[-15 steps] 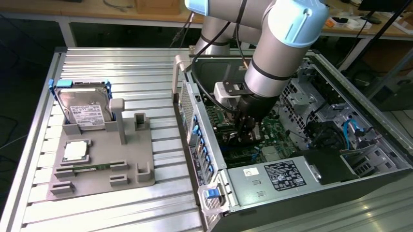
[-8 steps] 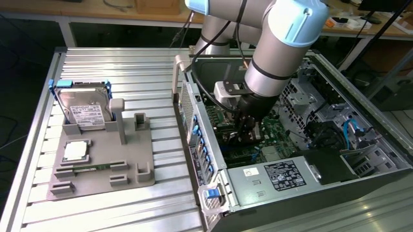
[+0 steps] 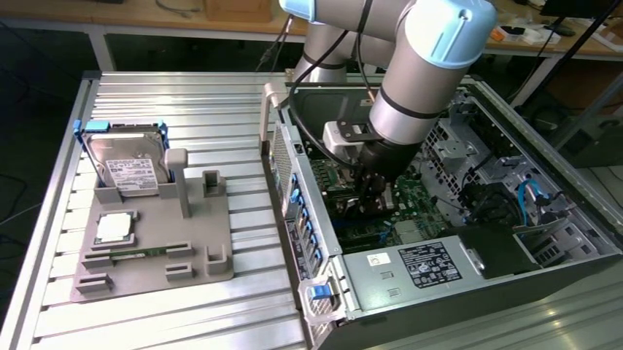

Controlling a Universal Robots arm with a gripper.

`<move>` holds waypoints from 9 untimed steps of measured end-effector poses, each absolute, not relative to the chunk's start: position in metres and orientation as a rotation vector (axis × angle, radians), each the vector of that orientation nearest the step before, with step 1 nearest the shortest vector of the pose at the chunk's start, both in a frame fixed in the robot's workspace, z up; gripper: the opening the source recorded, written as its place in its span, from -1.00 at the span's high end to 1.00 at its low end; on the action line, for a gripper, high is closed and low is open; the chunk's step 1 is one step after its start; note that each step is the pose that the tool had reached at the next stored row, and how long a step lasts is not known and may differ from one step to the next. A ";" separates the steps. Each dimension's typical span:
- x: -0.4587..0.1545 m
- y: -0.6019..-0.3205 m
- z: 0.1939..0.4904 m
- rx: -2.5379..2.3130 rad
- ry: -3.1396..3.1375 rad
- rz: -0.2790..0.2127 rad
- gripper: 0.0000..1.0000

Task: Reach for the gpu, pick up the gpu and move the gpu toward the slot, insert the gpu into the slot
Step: 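Insert the gpu into the slot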

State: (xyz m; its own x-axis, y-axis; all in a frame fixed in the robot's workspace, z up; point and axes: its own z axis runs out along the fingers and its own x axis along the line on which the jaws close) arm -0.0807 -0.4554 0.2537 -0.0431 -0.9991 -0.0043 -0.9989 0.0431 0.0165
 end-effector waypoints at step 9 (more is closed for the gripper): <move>-0.081 -0.455 0.256 2.167 -2.263 -0.023 0.47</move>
State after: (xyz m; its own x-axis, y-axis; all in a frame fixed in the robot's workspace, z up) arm -0.0807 -0.4554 0.2562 -0.0431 -0.9991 -0.0041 -0.9989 0.0431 0.0165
